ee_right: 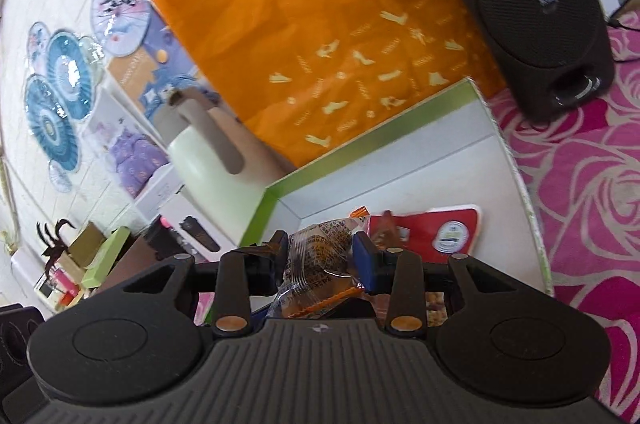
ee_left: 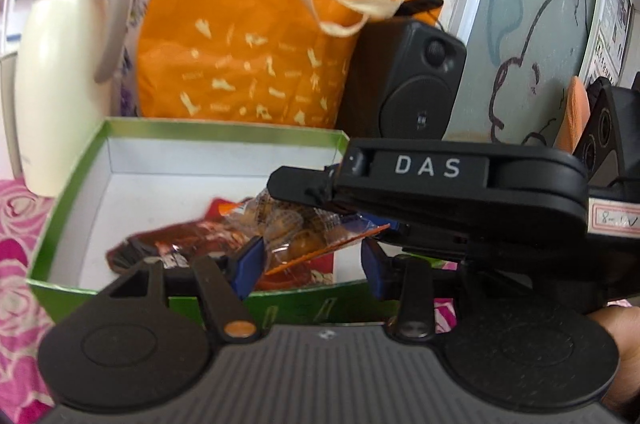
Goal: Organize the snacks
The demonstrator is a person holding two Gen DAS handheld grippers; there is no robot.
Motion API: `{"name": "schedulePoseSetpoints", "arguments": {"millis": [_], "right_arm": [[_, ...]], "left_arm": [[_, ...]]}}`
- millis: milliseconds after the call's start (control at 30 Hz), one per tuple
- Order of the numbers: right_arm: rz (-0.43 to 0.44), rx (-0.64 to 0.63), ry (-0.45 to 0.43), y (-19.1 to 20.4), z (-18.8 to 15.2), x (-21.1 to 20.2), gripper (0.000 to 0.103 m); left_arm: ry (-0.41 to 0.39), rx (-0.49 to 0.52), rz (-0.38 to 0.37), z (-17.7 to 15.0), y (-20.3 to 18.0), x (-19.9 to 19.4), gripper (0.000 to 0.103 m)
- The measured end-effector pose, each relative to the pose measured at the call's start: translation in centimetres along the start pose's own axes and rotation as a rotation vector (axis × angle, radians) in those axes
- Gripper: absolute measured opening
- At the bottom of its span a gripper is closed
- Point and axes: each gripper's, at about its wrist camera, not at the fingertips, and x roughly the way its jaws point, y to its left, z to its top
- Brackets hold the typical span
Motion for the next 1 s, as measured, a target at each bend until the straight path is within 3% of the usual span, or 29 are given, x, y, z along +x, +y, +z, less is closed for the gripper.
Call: {"name": "schedulePoseSetpoints", "arguments": {"millis": [133,200,300,333,367,600,800,900,1000], "right_arm": [[-0.022,0.012,0.002,-0.7,-0.2,0.4,0.064],[-0.049,0.006,-0.012,-0.6,-0.2,0.4,0.066],[-0.047,0.040,-0.046,-0.8,-0.1,0.2,0.078],[-0.035,0.048,-0.061,-0.8,0.0,0.0,0.099],[-0.028,0.047,-0.078,-0.6,0.2,-0.3,0.103],[-0.019,-0.113,-0.148,2.2,1.0,-2.7,0.103],[0.012,-0.169,-0.204,2.9,0.5,-8.0,0.103],[0.004,-0.176,-0.211,2.1,-0.6,-11.2,0.103],[-0.039,-0.174,-0.191,0.8,-2.2,-13.7,0.103]], "left_arm": [[0.019,-0.002,0.033,-0.4,0.1,0.9,0.044],[0.020,0.008,0.080,-0.3,0.2,1.0,0.055],[0.020,0.015,0.146,-0.1,0.5,1.1,0.063],[0.017,0.024,0.167,-0.1,0.4,1.0,0.066],[0.014,0.036,0.185,0.0,0.4,0.9,0.067],[-0.028,0.084,0.252,0.6,-0.3,-1.2,0.074],[-0.075,0.120,0.290,-0.1,-0.9,-4.5,0.080],[-0.102,0.108,0.284,-1.5,-1.2,-6.5,0.082],[-0.106,0.080,0.221,-3.1,-1.8,-8.4,0.082]]}}
